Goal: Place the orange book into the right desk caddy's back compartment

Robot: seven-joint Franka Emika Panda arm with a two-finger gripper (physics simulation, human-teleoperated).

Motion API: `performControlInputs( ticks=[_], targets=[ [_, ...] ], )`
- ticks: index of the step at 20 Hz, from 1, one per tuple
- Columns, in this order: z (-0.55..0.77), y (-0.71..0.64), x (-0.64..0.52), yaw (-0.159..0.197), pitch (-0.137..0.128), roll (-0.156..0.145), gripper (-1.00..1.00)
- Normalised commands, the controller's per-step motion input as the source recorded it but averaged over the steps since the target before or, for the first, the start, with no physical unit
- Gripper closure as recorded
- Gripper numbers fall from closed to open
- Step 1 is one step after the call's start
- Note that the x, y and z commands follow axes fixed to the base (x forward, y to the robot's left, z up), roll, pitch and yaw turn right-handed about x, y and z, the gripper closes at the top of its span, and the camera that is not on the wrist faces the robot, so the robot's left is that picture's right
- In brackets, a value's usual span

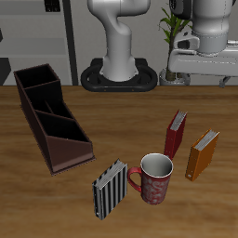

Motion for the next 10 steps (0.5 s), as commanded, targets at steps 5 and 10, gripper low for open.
performControlInputs(
  ticks=[5, 10],
  targets=[
    [-0.05, 0.05, 0.25, -0.096, -0.007, -0.050, -1.00],
    [-0.08, 0.11, 0.16, -0.037, -0.045, -0.030, -1.00]
  ],
)
